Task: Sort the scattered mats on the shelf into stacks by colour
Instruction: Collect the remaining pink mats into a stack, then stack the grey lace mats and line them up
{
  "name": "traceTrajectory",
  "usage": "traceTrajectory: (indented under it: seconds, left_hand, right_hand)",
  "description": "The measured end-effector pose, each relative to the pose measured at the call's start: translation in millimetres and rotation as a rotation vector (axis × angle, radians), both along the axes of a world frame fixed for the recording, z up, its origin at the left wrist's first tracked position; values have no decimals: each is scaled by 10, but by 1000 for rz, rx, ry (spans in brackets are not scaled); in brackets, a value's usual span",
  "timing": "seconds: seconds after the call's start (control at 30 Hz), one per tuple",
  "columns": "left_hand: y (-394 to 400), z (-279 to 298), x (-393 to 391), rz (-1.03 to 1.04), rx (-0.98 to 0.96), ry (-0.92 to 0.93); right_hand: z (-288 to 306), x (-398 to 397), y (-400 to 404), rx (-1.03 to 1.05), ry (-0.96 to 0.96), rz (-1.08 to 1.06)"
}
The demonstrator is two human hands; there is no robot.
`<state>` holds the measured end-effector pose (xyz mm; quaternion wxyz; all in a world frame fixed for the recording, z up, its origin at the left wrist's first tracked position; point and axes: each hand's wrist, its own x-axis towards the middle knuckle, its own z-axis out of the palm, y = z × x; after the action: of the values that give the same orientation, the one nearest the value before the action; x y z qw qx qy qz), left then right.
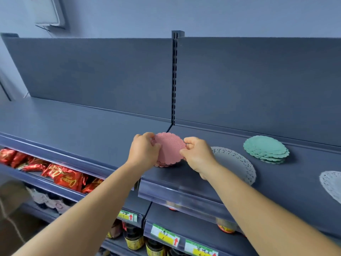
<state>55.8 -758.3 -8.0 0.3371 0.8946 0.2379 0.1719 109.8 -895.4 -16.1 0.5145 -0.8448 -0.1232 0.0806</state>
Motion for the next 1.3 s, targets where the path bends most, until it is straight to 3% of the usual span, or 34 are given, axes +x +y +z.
traceTrajectory:
  seconds: [0.33, 0.47, 0.6, 0.97, 1.3]
  left_hand:
    - [225, -103, 107, -133, 316, 221]
    - [62, -20, 76, -313, 544, 189]
    - [-253, -5, 96, -470, 632, 140]
    - [-1509, -87, 191, -758, 624, 150]
    - [-2884, -114, 398, -852, 590, 142]
  right_hand:
    - [33, -36, 216, -340, -119, 27]
    - [28, -27, 80, -480, -238, 100]
    - [26, -29, -216, -558, -308, 103]
    - [-4, -106, -1573, -618, -222, -53]
    - [-24, -98, -3086, -647, -182, -219]
